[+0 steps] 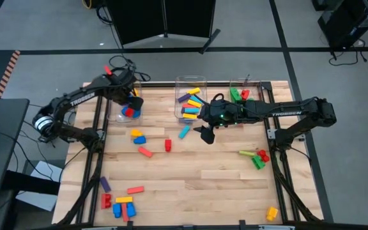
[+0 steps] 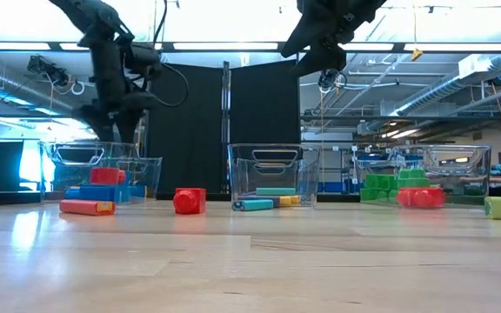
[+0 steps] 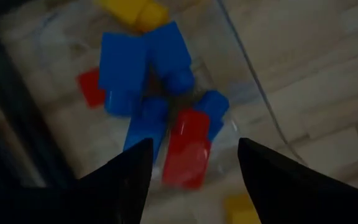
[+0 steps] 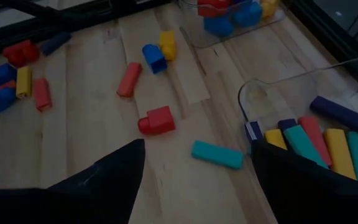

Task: Sort blocks by size
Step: Put the red block into the middle transparent bin

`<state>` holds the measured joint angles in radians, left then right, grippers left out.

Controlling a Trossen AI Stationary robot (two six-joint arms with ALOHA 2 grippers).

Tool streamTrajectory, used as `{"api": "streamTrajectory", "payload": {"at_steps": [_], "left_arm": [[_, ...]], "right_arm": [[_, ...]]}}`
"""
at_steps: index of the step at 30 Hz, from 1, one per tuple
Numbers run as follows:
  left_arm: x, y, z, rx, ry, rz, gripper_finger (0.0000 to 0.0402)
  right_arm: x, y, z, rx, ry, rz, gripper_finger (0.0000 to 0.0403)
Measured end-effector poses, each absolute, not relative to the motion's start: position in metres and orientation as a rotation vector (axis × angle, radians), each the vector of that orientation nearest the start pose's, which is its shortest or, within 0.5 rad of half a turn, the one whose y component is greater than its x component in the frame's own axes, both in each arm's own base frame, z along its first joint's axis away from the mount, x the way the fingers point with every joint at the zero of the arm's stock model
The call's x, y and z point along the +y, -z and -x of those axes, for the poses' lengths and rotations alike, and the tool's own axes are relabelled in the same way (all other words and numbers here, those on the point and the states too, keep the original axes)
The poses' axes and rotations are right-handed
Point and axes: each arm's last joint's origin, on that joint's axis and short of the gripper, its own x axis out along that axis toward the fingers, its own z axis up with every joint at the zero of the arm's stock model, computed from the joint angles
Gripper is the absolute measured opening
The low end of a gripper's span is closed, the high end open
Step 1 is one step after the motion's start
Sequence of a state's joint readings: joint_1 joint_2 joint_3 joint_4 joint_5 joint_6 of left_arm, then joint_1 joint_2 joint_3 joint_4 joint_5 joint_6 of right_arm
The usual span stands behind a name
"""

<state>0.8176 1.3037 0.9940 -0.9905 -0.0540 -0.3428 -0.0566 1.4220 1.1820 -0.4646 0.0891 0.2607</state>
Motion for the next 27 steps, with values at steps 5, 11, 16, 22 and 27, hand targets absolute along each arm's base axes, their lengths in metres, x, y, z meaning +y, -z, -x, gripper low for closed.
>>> {"api": "streamTrajectory", "payload": {"at_steps": [5, 11, 16, 22, 27], "left_arm": [[0.152, -0.264, -0.155, 1.179, -0.977, 0.841, 0.0243], [0.104, -0.289, -0.152, 1.065, -1.024, 0.861, 0.0243], [0.060, -0.311, -0.143, 0.877, -0.968, 0.968, 0.0243], [0.012, -0.313, -0.150, 0.825, -0.913, 1.051, 0.0232], [-0.030, -0.295, -0.173, 0.979, -0.865, 1.021, 0.0210]], "right_arm": [[-0.020, -0.302, -0.306, 0.683, 0.230, -0.236, 0.0305], [-0.020, -0.302, -0.306, 0.686, 0.220, -0.210, 0.0301], [-0.019, -0.302, -0.306, 0.690, 0.205, -0.179, 0.0303], [-0.019, -0.302, -0.306, 0.692, 0.198, -0.161, 0.0303], [-0.019, -0.301, -0.305, 0.701, 0.198, -0.161, 0.0300]]}}
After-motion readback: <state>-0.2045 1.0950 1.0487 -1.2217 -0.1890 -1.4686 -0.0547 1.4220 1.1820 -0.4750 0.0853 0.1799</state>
